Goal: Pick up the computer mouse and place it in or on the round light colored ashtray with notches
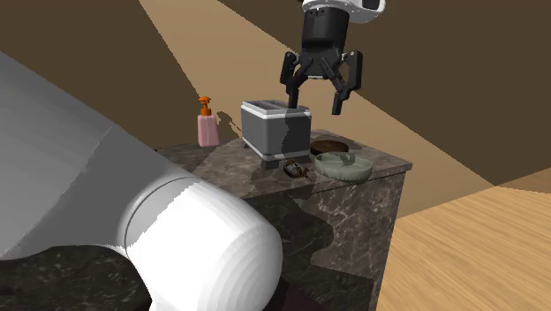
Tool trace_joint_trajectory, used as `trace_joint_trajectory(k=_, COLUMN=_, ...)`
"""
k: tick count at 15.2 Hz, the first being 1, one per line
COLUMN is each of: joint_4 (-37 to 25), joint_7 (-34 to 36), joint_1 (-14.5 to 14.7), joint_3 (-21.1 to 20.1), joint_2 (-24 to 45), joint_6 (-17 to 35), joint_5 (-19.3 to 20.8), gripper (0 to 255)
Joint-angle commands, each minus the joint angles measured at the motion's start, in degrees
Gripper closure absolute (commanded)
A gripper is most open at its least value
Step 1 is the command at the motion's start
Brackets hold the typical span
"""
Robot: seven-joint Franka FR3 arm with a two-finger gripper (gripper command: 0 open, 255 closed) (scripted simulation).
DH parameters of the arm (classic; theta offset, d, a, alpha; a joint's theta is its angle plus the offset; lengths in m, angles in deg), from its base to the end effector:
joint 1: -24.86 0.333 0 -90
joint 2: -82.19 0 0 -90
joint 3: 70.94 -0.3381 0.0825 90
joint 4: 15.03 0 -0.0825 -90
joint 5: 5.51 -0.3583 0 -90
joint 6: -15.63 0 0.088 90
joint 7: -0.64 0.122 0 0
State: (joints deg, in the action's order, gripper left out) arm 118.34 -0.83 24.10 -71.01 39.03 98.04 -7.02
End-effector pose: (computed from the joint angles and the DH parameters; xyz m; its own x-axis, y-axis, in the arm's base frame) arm 0.2582 0.0005 0.5845 0.9907 0.0168 -0.1350 0.0130 -0.9995 -0.0290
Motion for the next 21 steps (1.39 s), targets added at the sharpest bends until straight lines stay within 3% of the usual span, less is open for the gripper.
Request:
trace_joint_trajectory(k=1, joint_4=0.00, joint_7=0.00, joint_1=0.00, joint_3=0.00, joint_2=0.00, joint_6=0.00, joint_5=0.00, gripper=0)
trace_joint_trajectory(k=11, joint_4=8.95, joint_7=-10.82, joint_1=6.89, joint_3=-3.88, joint_2=8.13, joint_6=25.61, joint_5=2.79, gripper=0)
trace_joint_trajectory(k=21, joint_4=12.10, joint_7=-18.12, joint_1=11.66, joint_3=-8.77, joint_2=22.15, joint_6=51.35, joint_5=8.35, gripper=0)
